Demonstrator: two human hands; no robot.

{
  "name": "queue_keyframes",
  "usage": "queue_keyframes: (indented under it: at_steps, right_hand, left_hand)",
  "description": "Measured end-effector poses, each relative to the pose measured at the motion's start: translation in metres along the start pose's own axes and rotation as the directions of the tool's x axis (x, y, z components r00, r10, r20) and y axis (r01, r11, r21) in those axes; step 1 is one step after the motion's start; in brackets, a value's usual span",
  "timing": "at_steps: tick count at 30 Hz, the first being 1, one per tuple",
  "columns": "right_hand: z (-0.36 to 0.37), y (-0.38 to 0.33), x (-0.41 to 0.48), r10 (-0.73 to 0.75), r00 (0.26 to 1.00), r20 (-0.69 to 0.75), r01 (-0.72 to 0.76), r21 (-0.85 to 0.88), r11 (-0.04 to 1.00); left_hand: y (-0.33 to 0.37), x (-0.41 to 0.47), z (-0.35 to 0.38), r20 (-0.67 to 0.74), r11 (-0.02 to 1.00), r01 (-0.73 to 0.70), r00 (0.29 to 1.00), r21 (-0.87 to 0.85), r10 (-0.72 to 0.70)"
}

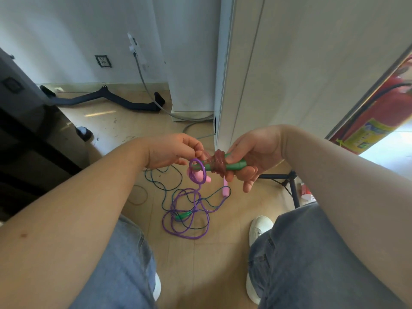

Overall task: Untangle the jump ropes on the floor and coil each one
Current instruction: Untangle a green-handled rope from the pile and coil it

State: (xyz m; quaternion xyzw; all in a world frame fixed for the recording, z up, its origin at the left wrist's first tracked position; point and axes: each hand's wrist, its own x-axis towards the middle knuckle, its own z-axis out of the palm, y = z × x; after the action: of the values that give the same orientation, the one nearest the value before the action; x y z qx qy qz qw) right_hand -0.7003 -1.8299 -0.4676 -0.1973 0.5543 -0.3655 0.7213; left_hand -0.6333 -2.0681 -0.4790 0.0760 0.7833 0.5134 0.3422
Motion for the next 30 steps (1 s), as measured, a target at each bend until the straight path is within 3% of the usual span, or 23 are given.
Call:
queue_keyframes:
  at_steps: [4, 8, 11, 14, 18, 23, 26, 30]
  right_hand:
    - [-0.002, 0.000, 0.001, 0.024, 0.999, -0.022, -0.024, -0.014, 1.000]
    - [-0.003, -0.001, 0.002, 0.035, 0.994, -0.102, -0.038, -0.033, 0.999]
    - [-0.003, -0.002, 0.000, 0.022, 0.989, -0.149, -0.030, -0.050, 0.998]
    - [-0.001, -0.002, 0.001, 0.038, 0.980, -0.198, -0.053, -0.066, 0.996]
    - [0.000, -0.001, 0.006, 0.086, 0.965, -0.247, -0.108, -0.078, 0.991]
    - [0.002, -0.002, 0.005, 0.081, 0.980, -0.180, -0.086, -0.022, 0.996]
    - [0.004, -0.003, 0.005, 0.051, 0.996, -0.069, -0.050, 0.013, 0.999]
    - [0.011, -0.003, 0.016, -0.068, 0.997, 0.019, 0.068, 0.009, 0.998]
  left_hand:
    - [-0.002, -0.001, 0.000, 0.039, 0.987, -0.005, 0.999, 0.158, -0.001]
    - [-0.003, 0.001, 0.005, -0.031, 0.966, 0.029, 0.999, 0.259, -0.022]
    - [-0.002, 0.001, 0.002, -0.066, 0.956, 0.053, 0.997, 0.289, -0.035]
    - [-0.002, -0.001, 0.002, -0.014, 0.951, 0.066, 0.998, 0.301, -0.065]
    - [-0.003, 0.002, 0.008, -0.073, 0.821, 0.126, 0.992, 0.557, -0.102]
    - [-0.003, 0.010, 0.013, -0.152, 0.800, 0.057, 0.987, 0.598, 0.043]
    - [-0.001, 0.010, 0.014, -0.198, 0.823, 0.021, 0.974, 0.567, 0.111]
    - [0.000, 0.018, 0.024, -0.188, 0.825, -0.045, 0.965, 0.564, 0.181]
